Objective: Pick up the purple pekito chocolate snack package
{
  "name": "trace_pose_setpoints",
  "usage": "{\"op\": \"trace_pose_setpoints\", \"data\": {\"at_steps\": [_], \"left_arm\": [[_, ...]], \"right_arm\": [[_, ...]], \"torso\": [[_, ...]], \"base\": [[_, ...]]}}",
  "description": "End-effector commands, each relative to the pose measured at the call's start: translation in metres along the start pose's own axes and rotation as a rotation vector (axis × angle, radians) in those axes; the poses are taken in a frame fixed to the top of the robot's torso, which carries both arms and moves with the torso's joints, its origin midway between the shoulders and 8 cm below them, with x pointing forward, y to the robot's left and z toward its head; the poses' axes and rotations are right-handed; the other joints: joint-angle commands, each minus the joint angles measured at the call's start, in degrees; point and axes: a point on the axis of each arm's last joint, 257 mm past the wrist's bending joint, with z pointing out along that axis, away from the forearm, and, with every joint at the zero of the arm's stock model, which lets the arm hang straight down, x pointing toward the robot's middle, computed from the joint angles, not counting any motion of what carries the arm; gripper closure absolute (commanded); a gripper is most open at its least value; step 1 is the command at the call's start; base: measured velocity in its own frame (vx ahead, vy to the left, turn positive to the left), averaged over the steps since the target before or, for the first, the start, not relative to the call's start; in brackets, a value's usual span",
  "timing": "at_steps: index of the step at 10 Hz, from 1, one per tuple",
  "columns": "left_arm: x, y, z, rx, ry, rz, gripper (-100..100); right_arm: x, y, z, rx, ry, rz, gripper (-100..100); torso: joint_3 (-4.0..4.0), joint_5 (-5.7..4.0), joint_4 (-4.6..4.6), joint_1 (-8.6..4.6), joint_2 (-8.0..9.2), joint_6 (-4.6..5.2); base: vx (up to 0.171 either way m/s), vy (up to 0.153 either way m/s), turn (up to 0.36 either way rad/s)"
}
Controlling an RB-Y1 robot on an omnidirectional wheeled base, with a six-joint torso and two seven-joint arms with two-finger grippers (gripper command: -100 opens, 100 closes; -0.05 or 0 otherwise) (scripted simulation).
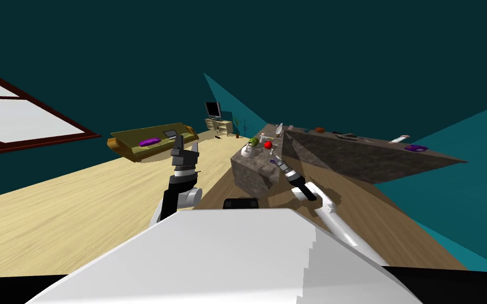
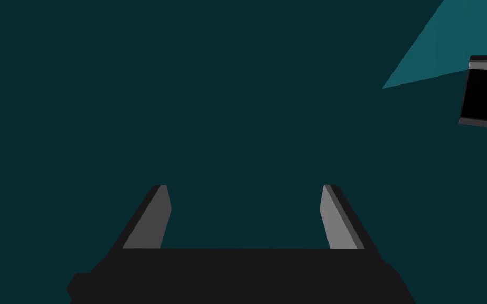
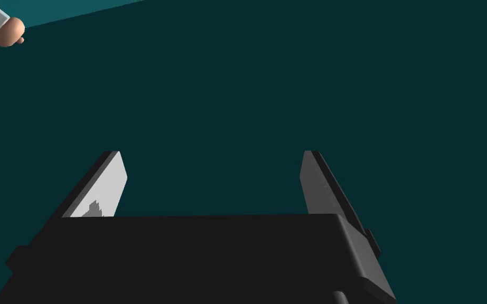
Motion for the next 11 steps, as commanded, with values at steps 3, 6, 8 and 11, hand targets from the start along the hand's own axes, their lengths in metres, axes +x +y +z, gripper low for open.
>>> {"op": "trace_pose_setpoints", "data": {"at_steps": [3, 6, 8, 11], "left_arm": [[0.000, 0.000, 0.000, 0.000, 0.000, 0.000, 0], [0.000, 0.000, 0.000, 0.000, 0.000, 0.000, 0], [0.000, 0.000, 0.000, 0.000, 0.000, 0.000, 0], [0.000, 0.000, 0.000, 0.000, 0.000, 0.000, 0]], "right_arm": [[0.014, -0.024, -0.010, 0.014, 0.124, -0.110, -100], [0.018, -0.038, -0.019, 0.021, 0.202, -0.175, -100], [0.024, -0.052, -0.030, 0.032, 0.269, -0.223, -100], [0.036, -0.080, -0.056, 0.061, 0.399, -0.297, -100]], "torso": [[0.00, 0.01, 0.00, 0.03, 0.00, 0.01], [-0.02, 0.00, -0.01, 0.03, -0.03, -0.03], [-0.01, -0.01, -0.01, -0.01, -0.02, -0.02], [-0.02, -0.01, -0.01, -0.06, -0.04, 0.04]], "base": [[0.023, 0.069, 0.188], [0.027, 0.054, 0.131], [0.033, 0.041, 0.154], [0.045, 0.042, 0.162]]}}
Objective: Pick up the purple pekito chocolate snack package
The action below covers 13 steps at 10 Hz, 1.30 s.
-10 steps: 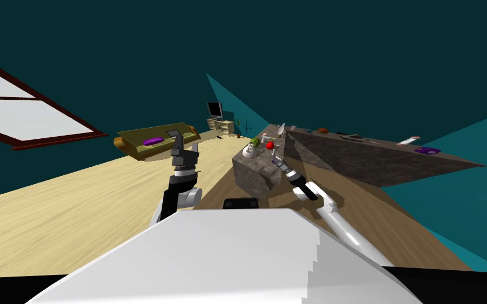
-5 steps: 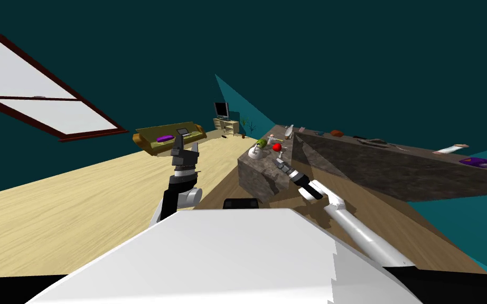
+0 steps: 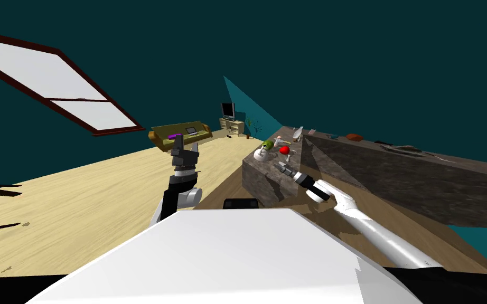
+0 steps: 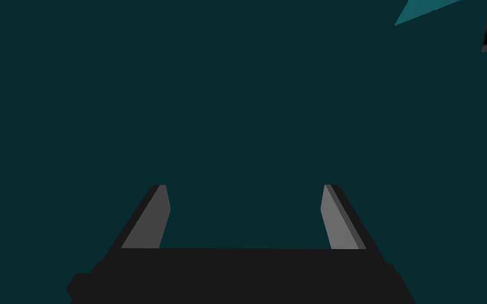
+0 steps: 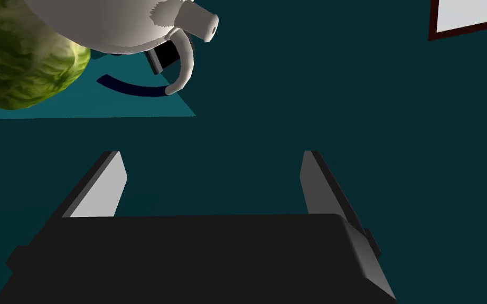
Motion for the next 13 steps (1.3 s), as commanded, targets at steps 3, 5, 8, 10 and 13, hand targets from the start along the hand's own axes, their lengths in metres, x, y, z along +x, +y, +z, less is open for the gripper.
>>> {"op": "trace_pose_setpoints", "data": {"at_steps": [3, 5, 8, 10, 13], "left_arm": [[0.000, 0.000, 0.000, 0.000, 0.000, 0.000, 0], [0.000, 0.000, 0.000, 0.000, 0.000, 0.000, 0], [0.000, 0.000, 0.000, 0.000, 0.000, 0.000, 0], [0.000, 0.000, 0.000, 0.000, 0.000, 0.000, 0], [0.000, 0.000, 0.000, 0.000, 0.000, 0.000, 0]], "right_arm": [[0.017, -0.020, -0.019, 0.018, 0.116, -0.066, -100], [0.031, -0.034, -0.034, 0.033, 0.192, -0.098, -100], [0.059, -0.060, -0.071, 0.066, 0.341, -0.139, -100], [0.073, -0.071, -0.092, 0.083, 0.415, -0.153, -100], [0.080, -0.087, -0.118, 0.103, 0.507, -0.185, -100]], "torso": [[0.01, 0.00, 0.00, -0.05, 0.02, 0.01], [-0.01, -0.01, 0.00, -0.07, -0.01, 0.01], [0.01, -0.01, 0.01, -0.09, 0.03, 0.05], [0.03, -0.01, 0.01, -0.10, 0.06, 0.06], [0.01, -0.02, 0.01, -0.12, 0.03, 0.03]], "base": [[0.046, 0.026, 0.119], [0.056, 0.018, 0.136], [0.052, 0.017, 0.143], [0.046, 0.007, 0.108], [0.046, 0.004, 0.102]]}}
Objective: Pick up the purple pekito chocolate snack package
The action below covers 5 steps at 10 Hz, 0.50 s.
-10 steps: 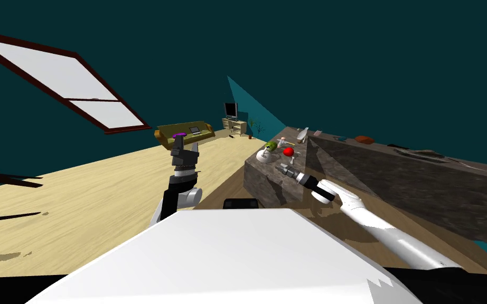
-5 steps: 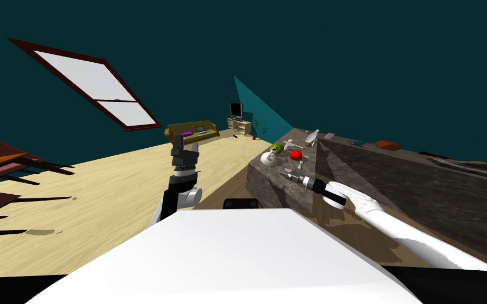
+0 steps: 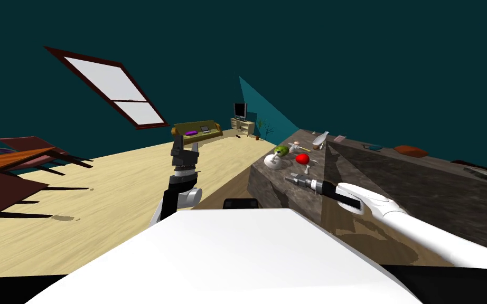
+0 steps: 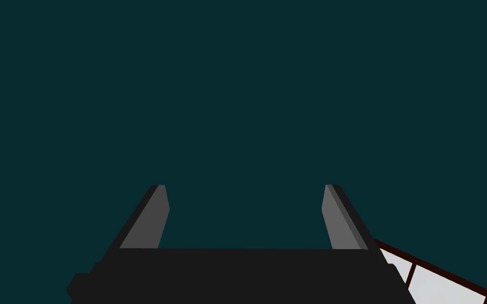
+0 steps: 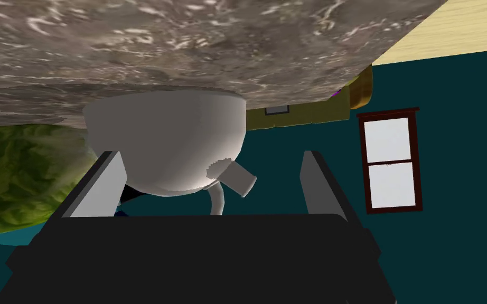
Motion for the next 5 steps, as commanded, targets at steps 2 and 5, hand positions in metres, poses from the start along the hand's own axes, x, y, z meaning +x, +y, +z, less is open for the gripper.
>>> {"op": "trace_pose_setpoints", "data": {"at_steps": [2, 5], "left_arm": [[0.000, 0.000, 0.000, 0.000, 0.000, 0.000, 0], [0.000, 0.000, 0.000, 0.000, 0.000, 0.000, 0]], "right_arm": [[0.024, -0.014, -0.020, 0.018, 0.096, -0.020, -100], [0.068, -0.029, -0.055, 0.040, 0.245, -0.030, -100]], "torso": [[0.01, 0.00, 0.00, 0.02, 0.01, -0.02], [0.05, 0.00, 0.02, -0.01, 0.08, -0.02]], "base": [[0.039, 0.005, 0.101], [0.031, 0.001, 0.117]]}}
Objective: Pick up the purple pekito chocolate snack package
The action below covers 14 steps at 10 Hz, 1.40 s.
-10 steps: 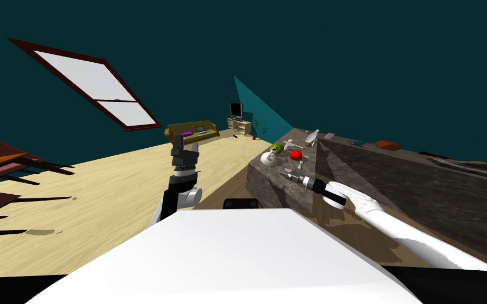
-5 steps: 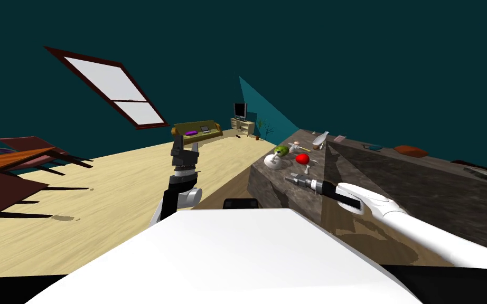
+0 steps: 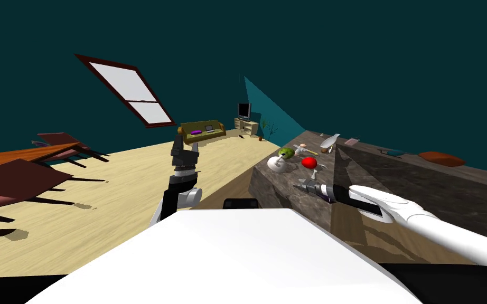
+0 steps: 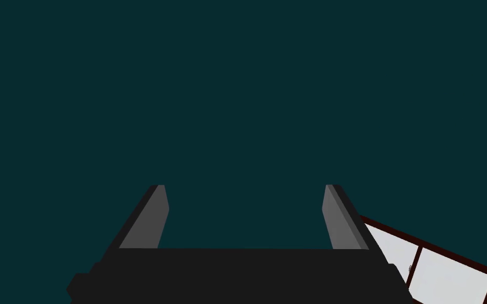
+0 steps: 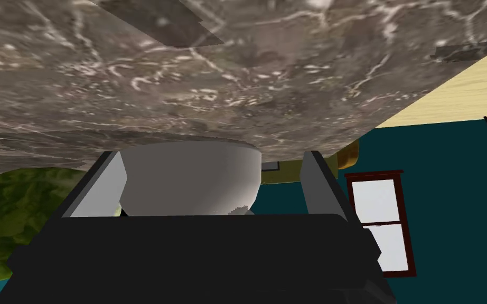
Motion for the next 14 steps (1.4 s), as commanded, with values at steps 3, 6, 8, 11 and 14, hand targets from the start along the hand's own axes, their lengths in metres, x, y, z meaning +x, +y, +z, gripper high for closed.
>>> {"op": "trace_pose_setpoints", "data": {"at_steps": [3, 6, 8, 11, 14], "left_arm": [[0.000, 0.000, 0.000, 0.000, 0.000, 0.000, 0], [0.000, 0.000, 0.000, 0.000, 0.000, 0.000, 0], [0.000, 0.000, 0.000, 0.000, 0.000, 0.000, 0], [0.000, 0.000, 0.000, 0.000, 0.000, 0.000, 0], [0.000, 0.000, 0.000, 0.000, 0.000, 0.000, 0]], "right_arm": [[0.056, -0.022, -0.044, 0.032, 0.196, -0.024, -100], [0.095, -0.033, -0.080, 0.045, 0.335, -0.031, -100], [0.110, -0.037, -0.098, 0.051, 0.397, -0.034, -100], [0.135, -0.044, -0.133, 0.058, 0.508, -0.039, -100], [0.162, -0.050, -0.179, 0.064, 0.647, -0.046, -100]], "torso": [[0.02, 0.01, 0.01, -0.01, 0.05, 0.05], [0.06, 0.01, 0.03, 0.02, 0.12, 0.04], [0.07, 0.00, 0.03, 0.01, 0.13, 0.07], [0.09, -0.01, 0.04, -0.02, 0.16, 0.05], [0.12, -0.01, 0.05, -0.02, 0.22, 0.06]], "base": [[0.036, -0.001, 0.096], [0.023, 0.002, 0.106], [0.014, 0.000, 0.064], [0.007, -0.004, 0.060], [-0.005, -0.012, 0.061]]}}
